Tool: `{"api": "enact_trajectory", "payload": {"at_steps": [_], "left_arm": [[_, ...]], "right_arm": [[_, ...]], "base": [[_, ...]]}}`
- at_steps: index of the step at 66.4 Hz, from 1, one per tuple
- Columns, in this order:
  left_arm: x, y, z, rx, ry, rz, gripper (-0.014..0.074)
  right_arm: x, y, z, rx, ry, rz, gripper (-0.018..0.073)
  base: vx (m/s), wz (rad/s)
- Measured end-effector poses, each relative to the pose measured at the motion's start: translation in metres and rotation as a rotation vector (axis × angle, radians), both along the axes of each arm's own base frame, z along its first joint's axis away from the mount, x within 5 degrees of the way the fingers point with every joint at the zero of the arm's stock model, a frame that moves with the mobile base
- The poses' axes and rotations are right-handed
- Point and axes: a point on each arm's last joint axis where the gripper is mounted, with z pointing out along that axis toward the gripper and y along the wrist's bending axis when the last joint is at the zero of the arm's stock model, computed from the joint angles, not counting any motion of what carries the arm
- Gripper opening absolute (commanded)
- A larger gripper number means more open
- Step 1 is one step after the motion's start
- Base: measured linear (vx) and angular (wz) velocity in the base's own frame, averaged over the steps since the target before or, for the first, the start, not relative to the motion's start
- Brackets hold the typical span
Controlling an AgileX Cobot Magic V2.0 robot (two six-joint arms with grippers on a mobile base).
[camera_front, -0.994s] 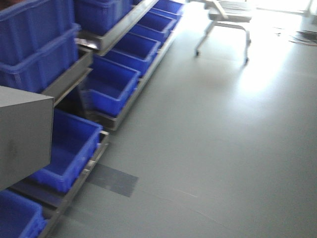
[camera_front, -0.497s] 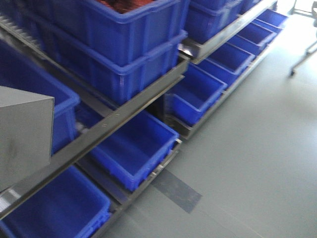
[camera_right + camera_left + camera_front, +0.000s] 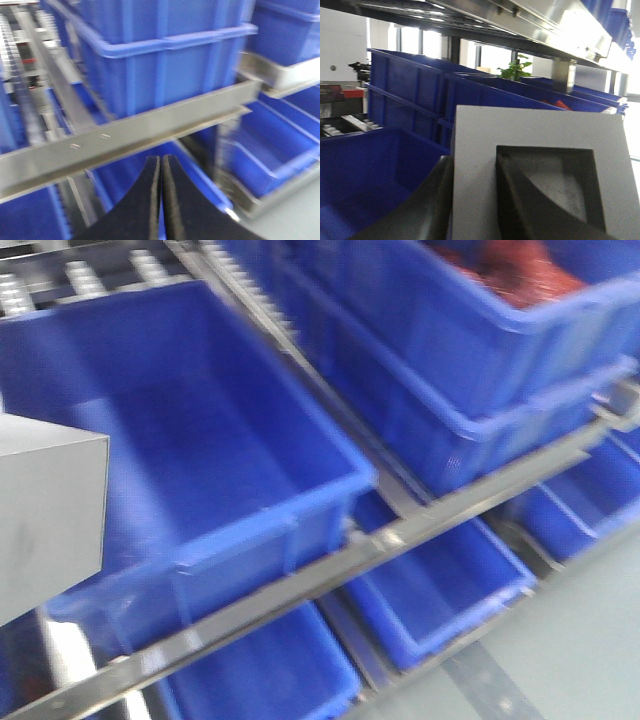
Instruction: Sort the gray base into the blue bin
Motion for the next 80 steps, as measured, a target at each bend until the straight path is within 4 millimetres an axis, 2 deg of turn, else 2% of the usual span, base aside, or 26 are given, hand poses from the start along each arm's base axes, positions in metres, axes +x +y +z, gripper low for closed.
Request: {"api": "enact_trajectory", "payload": {"at_steps": [43, 80], "left_arm": [[0.0000, 0.0000, 0.0000, 0.000, 0.000, 0.000, -0.0006], [0.0000, 0.0000, 0.0000, 0.000, 0.000, 0.000, -0.0006]], "right_arm": [[0.0000, 0.0000, 0.0000, 0.000, 0.000, 0.000, -0.0005], [0.0002, 0.0000, 0.0010, 0.000, -0.011, 0.000, -0.0005]], "base": [[0.15, 0.59], [0.04, 0.15]]}}
